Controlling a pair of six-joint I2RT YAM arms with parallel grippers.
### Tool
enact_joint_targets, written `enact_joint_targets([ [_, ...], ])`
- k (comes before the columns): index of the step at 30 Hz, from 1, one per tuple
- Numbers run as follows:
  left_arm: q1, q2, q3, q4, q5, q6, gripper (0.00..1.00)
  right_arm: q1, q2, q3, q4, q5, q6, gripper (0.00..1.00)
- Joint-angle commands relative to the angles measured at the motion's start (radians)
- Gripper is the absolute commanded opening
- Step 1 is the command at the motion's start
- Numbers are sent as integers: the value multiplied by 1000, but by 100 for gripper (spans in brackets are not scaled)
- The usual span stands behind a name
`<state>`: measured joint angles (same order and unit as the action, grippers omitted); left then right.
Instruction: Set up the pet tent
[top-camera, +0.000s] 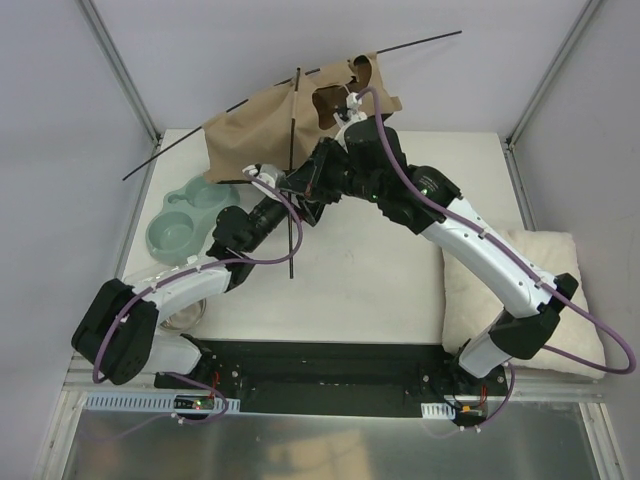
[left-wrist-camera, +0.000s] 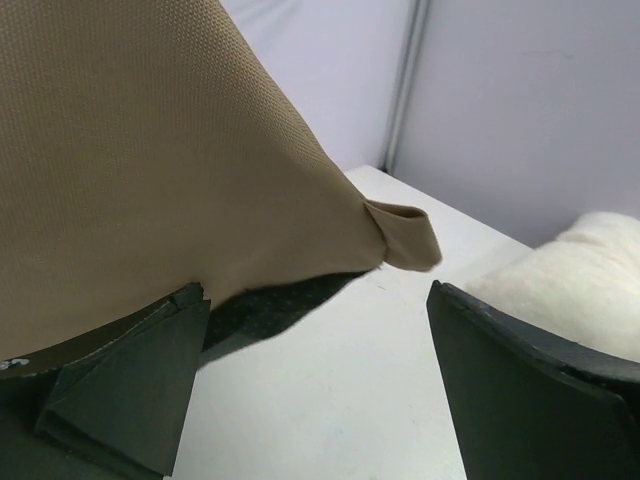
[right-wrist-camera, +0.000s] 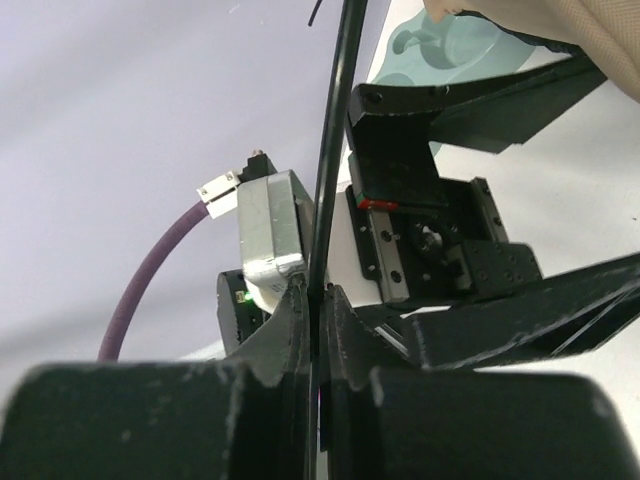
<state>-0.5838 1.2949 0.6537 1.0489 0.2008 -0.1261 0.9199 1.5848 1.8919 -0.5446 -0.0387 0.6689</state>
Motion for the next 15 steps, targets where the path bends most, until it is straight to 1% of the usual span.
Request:
enact_joint_targets([
  [1,-54,72,-6,216,-93,212,93,-12,0,19,61,-3,26,0],
  [4,-106,124,-2,310,-220,333,92,-13,3,24,64,-12,32,0],
  [8,-151,214,15,431,-308,459,93,-13,4,22,64,-16,31,0],
  [9,-157,234,18,460,-311,471,94,-15,4,24,64,-17,31,0],
  [13,-166,241,23,459,-247,465,95,-15,1,22,58,-13,24,0],
  [15,-168,241,24,458,-245,462,96,-16,0,22,58,-16,21,0],
])
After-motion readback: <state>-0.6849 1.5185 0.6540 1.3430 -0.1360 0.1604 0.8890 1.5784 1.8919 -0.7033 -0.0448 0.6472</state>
